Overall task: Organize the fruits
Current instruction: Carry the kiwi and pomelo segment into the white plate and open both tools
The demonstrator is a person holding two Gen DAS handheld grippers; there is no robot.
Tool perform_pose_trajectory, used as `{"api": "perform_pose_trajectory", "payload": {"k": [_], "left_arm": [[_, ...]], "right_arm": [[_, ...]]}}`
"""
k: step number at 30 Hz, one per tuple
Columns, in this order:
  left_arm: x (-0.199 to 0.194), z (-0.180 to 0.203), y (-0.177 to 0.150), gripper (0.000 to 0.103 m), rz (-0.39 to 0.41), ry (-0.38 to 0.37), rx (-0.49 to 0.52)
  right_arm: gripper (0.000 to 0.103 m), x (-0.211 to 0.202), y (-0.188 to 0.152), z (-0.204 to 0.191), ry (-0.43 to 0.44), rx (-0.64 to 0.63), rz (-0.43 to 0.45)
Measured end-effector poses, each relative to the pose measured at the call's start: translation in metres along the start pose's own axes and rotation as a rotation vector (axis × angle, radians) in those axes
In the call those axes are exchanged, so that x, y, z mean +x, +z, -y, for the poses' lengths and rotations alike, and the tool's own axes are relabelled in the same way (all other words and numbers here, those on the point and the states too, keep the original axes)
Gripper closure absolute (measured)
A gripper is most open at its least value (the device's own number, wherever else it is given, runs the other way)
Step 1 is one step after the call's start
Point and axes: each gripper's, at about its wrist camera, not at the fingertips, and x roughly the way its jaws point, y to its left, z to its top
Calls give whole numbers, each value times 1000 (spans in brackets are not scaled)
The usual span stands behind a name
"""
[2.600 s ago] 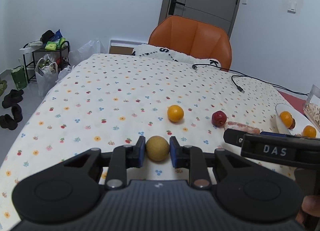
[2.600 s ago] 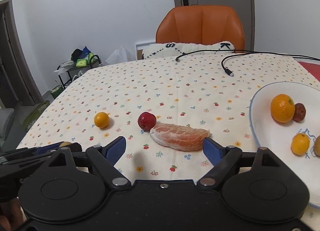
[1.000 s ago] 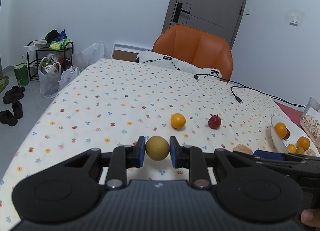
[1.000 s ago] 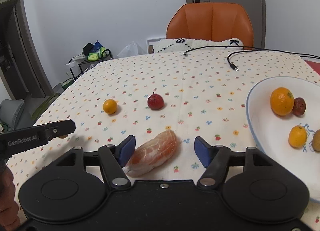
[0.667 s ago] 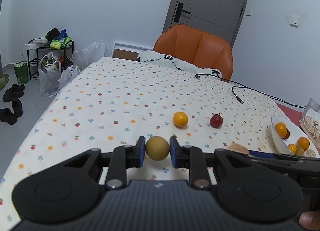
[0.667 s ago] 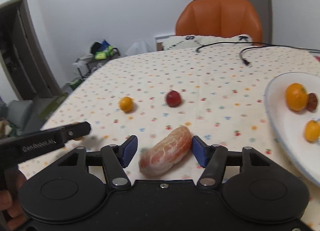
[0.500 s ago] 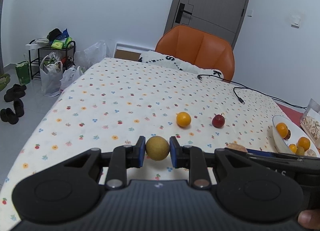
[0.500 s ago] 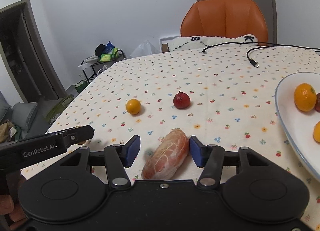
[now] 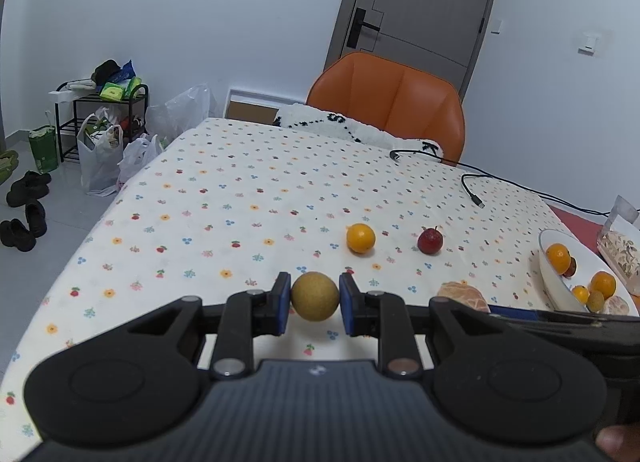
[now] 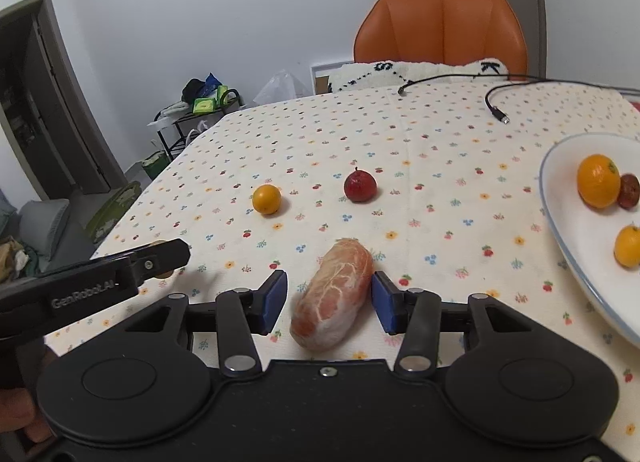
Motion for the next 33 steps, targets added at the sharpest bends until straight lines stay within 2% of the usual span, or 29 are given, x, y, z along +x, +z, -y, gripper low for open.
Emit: {"api": "perform_pose_trajectory", "payload": {"k": [5,6,8,12,22,33], "left_arm": [[-3,-3,1,79,3,7,-5],[-3,-3,1,79,3,7,-5],[-3,-3,1,79,4,5,-5],[-5,-2,0,79,5,-7,-9],[-10,13,2,79,8,-14,18],[-13,50,3,79,16,-66,65]], "right_arm": [[58,5,1,-7,-23,-43,5],[60,5,0,-8,-32,-55,8],[69,5,-1,-9,-56,-80,12],[72,5,-1,-11,-64,-116,6],[75,-13,-2,3,-65,-61,49],[76,-48,4,37,-97,-11,118]]}}
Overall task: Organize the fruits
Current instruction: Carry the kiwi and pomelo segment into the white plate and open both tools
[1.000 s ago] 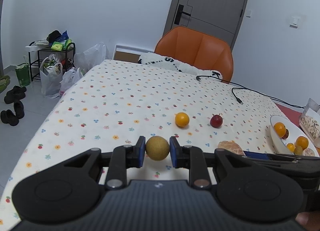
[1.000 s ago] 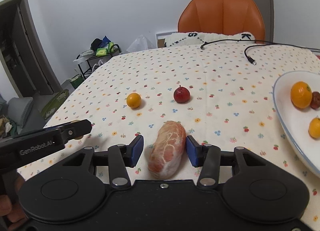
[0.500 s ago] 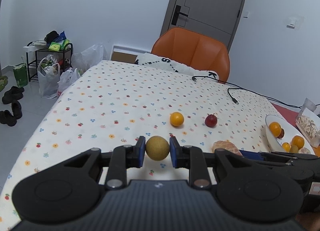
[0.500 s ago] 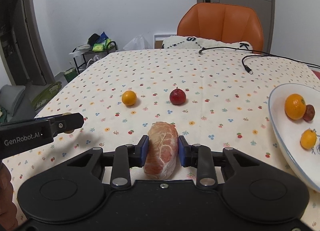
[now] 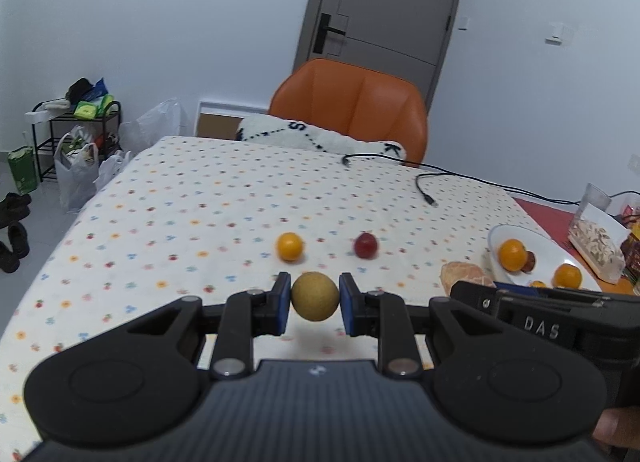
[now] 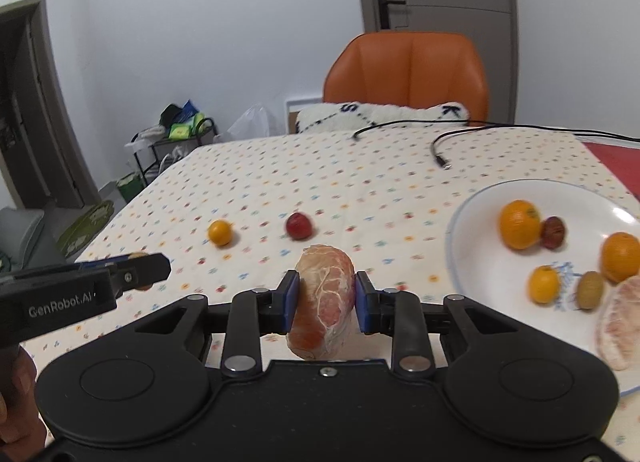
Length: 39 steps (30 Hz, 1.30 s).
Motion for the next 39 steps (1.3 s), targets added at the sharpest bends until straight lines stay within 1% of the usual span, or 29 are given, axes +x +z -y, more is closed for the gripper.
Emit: {"api": "perform_pose_trajectory", "payload": {"k": [13,30,36,39], "left_arm": [[6,50,3,79,6,-67,59],[24,116,1,79,-1,-147,133],[33,132,1,79,-7,-178,149],[36,138,2,79,-6,-196,158]], "right_arm": [[76,-28,4,53,-71,67,55],[76,-51,-6,137,-177,180,85],[76,-51,-8,151,-198,196,83],[80,-52,-6,150,-190,198,99]]}}
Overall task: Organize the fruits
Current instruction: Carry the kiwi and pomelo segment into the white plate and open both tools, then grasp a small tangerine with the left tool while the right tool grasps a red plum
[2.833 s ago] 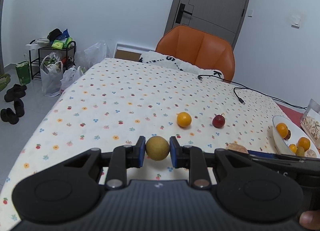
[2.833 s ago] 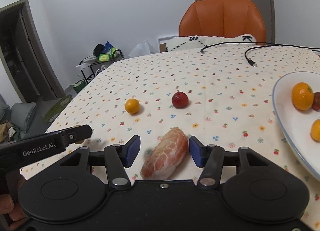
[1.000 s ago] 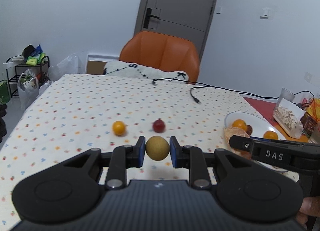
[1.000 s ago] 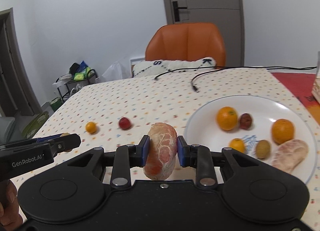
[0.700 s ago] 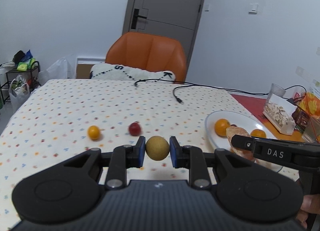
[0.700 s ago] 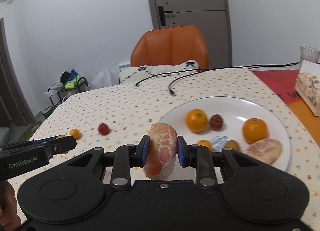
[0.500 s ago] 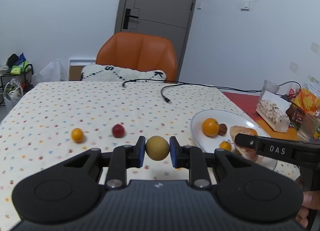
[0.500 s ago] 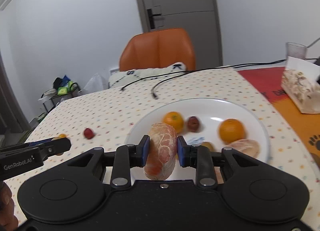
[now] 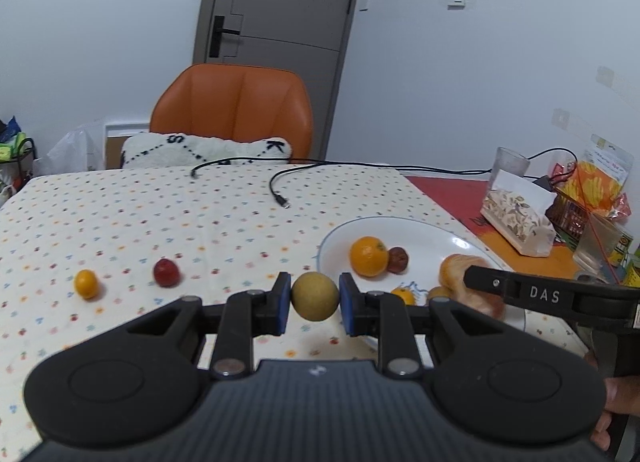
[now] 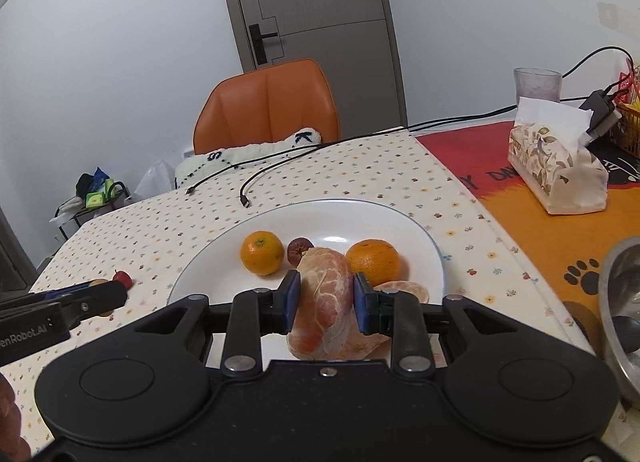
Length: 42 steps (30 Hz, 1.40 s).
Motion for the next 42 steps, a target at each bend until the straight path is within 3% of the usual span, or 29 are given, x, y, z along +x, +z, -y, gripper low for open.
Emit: {"api": "perform_pose_trajectory", "payload": {"k": [2,8,18,30,35,42], "left_arm": [[5,3,1,79,-5,-9,9],[16,14,2,79,-23,-36,28],[11,24,3,75,-27,-52,45],[-20,-7,2,46,-2,40,20],[-32,-24,0,27,8,87,8],[-49,-50,-3,23,17,147,-26]], "right_arm": [[80,-3,2,-3,17,-5,19],[67,-8,2,-1,19,1,33],[62,-17,-4,8,22,39,30],[54,-19,-9,-15,72,26,29],[44,-21,-10,-27,93,17,32],[35,-19,-12,-48,137,-2,29]]}}
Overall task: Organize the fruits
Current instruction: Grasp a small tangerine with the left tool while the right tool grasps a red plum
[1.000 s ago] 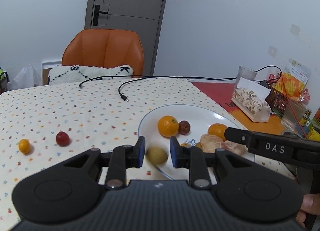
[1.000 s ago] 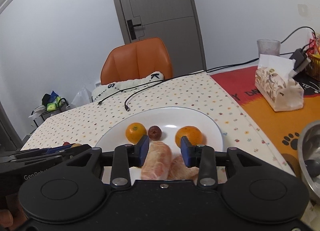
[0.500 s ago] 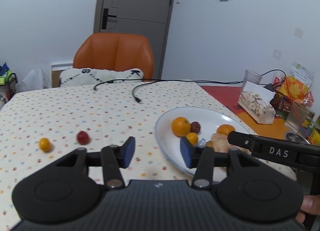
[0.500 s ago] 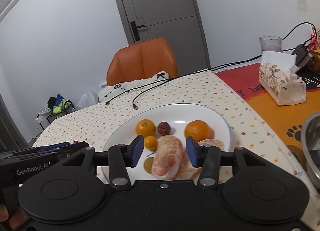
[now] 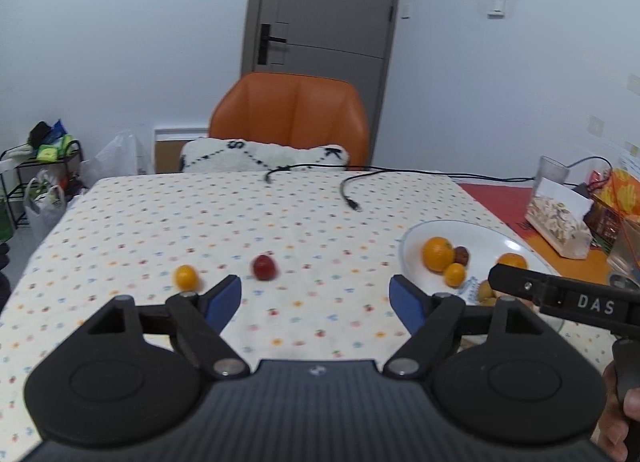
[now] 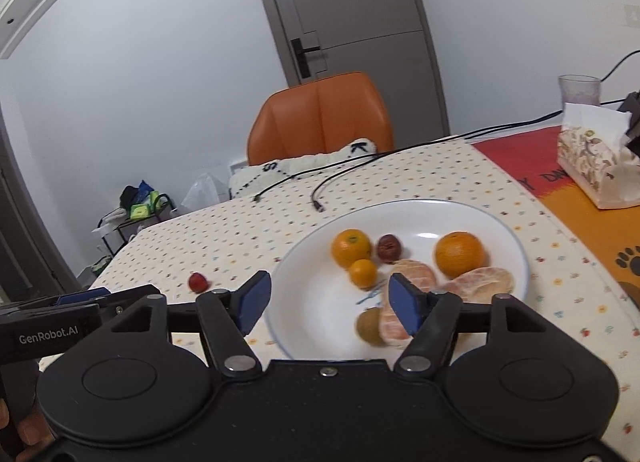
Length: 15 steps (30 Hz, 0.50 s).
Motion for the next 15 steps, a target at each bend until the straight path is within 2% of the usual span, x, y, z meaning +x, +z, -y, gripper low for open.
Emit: {"api": "perform_pose_trajectory", "payload": {"k": [15], "left_arm": [[-20,-53,-1,23,23,79,-64]], "right_arm": [[33,14,-3,-47,78,-61,-17]]}}
